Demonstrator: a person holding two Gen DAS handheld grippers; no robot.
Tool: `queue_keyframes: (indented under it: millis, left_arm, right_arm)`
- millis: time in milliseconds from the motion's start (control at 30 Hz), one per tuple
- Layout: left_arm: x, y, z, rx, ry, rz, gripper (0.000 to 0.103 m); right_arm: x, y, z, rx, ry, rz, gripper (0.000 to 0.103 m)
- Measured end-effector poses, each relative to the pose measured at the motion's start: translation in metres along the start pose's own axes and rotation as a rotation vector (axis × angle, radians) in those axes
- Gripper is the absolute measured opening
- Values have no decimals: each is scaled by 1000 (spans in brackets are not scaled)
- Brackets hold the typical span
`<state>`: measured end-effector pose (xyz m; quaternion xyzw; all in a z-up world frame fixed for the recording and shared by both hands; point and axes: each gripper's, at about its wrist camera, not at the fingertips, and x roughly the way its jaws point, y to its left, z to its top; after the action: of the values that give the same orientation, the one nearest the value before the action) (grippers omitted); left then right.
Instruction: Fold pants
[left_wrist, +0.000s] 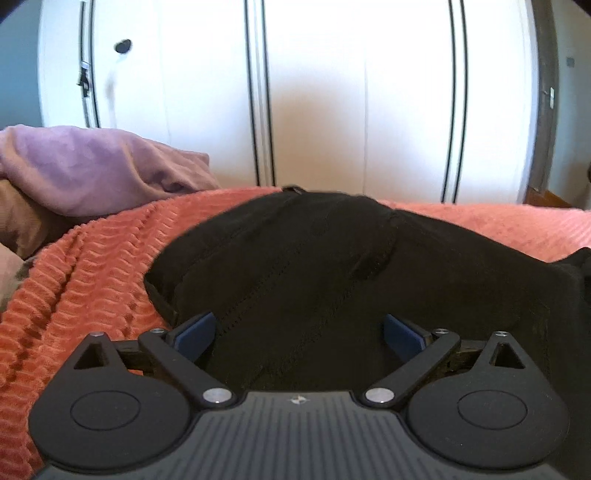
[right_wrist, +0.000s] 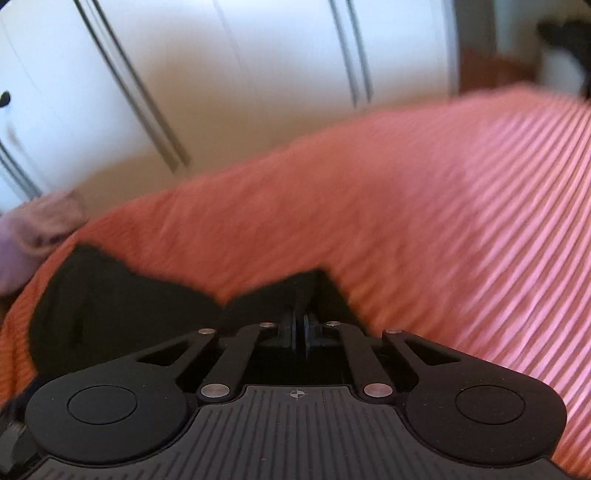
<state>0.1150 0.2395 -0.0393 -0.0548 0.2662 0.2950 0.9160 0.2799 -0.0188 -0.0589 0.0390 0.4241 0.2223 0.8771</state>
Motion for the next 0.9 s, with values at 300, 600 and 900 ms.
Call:
queue_keyframes:
  millis: [300, 600, 900]
  left_arm:
    - [3, -5, -4, 65, -39, 52, 99]
    - [-28, -11, 2, 11, -206, 66, 99]
    - [-36, -39, 16, 122, -243, -211, 99]
  right_arm:
    - [-4, 9, -24, -23, -107, -198, 40]
    - [-38, -22, -83, 114, -110, -40, 3]
    - [-43, -27, -111, 144, -177, -61, 2]
